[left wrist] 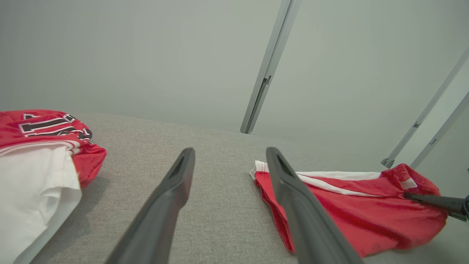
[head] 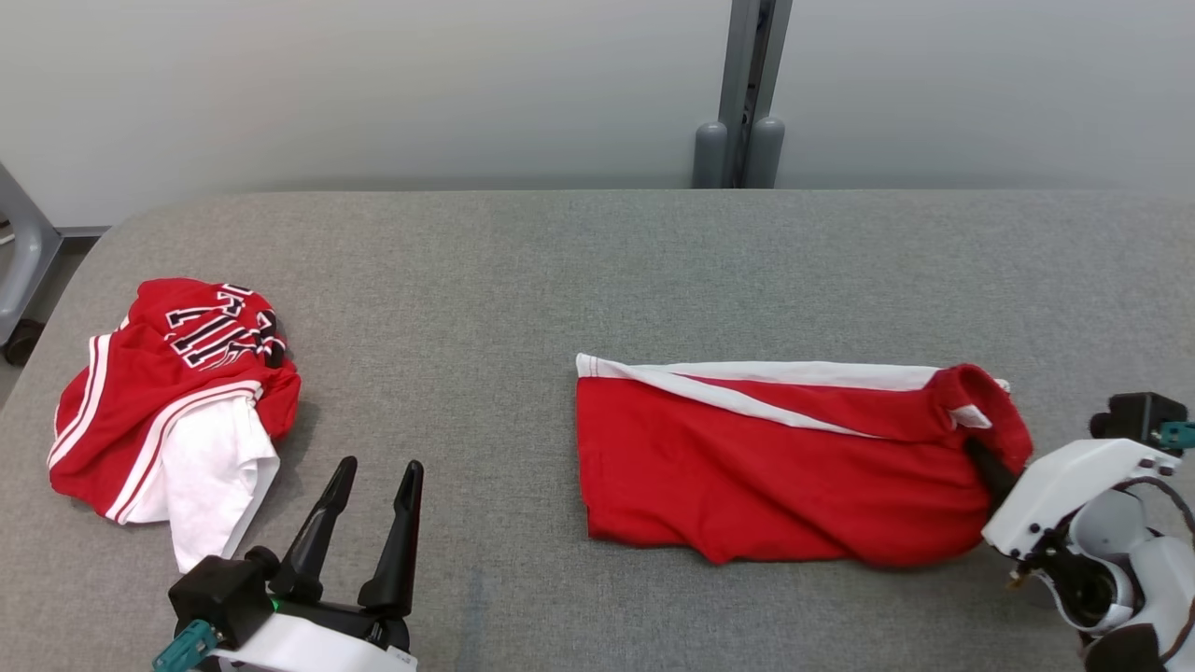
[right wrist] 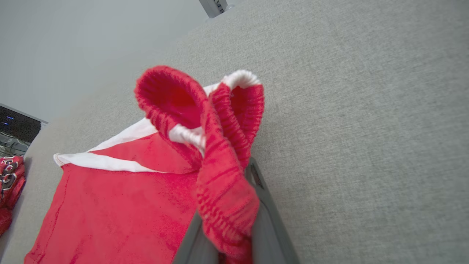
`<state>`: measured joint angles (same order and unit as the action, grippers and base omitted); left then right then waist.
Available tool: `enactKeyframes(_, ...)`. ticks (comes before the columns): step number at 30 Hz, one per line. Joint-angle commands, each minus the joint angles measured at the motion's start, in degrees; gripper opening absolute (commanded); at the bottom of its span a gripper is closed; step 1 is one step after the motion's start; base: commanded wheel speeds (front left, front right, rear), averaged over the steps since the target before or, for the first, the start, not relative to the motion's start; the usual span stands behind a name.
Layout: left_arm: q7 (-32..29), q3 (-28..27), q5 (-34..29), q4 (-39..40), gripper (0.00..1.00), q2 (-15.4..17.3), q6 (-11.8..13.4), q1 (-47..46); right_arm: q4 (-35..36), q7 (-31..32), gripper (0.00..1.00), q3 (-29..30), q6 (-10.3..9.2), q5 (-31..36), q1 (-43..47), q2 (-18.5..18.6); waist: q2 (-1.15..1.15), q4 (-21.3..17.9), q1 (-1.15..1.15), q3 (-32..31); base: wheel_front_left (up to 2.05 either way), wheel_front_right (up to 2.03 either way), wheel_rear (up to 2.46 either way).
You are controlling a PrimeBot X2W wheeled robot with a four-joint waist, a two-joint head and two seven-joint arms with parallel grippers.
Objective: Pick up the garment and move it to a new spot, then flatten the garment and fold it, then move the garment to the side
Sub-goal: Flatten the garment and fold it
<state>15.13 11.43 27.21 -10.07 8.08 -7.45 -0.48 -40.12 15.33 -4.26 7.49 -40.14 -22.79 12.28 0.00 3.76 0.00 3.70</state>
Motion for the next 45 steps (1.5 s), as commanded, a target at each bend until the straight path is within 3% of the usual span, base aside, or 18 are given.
enactKeyframes(1,0.01,0.0,0.06,-0.14,1.0,0.16,-0.06,0.05,0.95,0.45,0.0,-0.09,0.02,-0.16,0.59,-0.66,0.0,-0.19,0.0,-0.16,0.0,0.0,0.0)
enactKeyframes(8,0.01,0.87,0.15,-1.14,1.0,0.31,-0.06,0.57,8.68,3.64,0.0,1.2,0.02,-2.34,2.41,-4.54,0.0,-0.68,0.0,-1.28,0.0,0.0,0.0)
enactKeyframes(16,0.01,1.72,0.22,-2.16,1.0,0.05,-0.06,0.08,14.59,8.36,0.0,0.53,0.02,-9.65,2.01,-8.82,0.0,0.33,0.0,-1.5,0.0,0.0,0.0)
enactKeyframes(21,0.01,2.25,0.69,-2.53,1.0,-0.16,-0.06,-1.28,11.03,7.57,0.0,-2.68,0.02,-15.39,-0.84,-9.32,0.0,2.47,0.0,-0.75,0.0,0.0,0.0)
enactKeyframes(29,0.01,2.98,1.38,-3.39,1.0,-0.27,-0.07,-2.01,0.42,1.01,0.0,-14.65,0.02,-26.06,-7.08,-9.22,0.0,6.79,0.0,-0.18,0.0,0.0,0.0)
enactKeyframes(37,0.01,3.28,1.62,-3.72,1.0,-0.01,-0.07,-2.25,-6.53,-4.15,0.0,-21.8,0.02,-32.89,-10.79,-9.23,0.0,8.39,0.0,-0.1,0.0,0.0,0.0)
enactKeyframes(38,0.01,3.25,1.61,-3.75,1.0,0.03,-0.07,-2.29,-7.15,-4.74,0.1,-22.87,0.02,-33.93,-11.3,-9.22,0.0,8.45,0.0,-0.05,0.0,0.0,0.0)
enactKeyframes(39,0.01,3.23,1.6,-3.77,1.0,0.05,-0.07,-2.34,-7.69,-5.16,0.38,-23.9,0.02,-34.93,-11.76,-9.24,0.0,8.47,0.0,-0.01,0.0,0.0,0.0)
enactKeyframes(40,0.01,3.16,1.56,-3.79,1.0,0.11,-0.07,-2.35,-8.16,-5.62,1.0,-24.98,0.02,-35.93,-12.14,-9.24,0.0,8.43,0.0,0.01,0.0,0.0,0.0)
enactKeyframes(45,0.01,2.64,1.21,-3.8,1.0,0.43,-0.07,-1.66,-7.85,-8.19,1.0,-29.36,0.02,-39.9,-13.55,-9.23,0.0,7.18,0.0,-0.31,0.0,0.0,0.0)
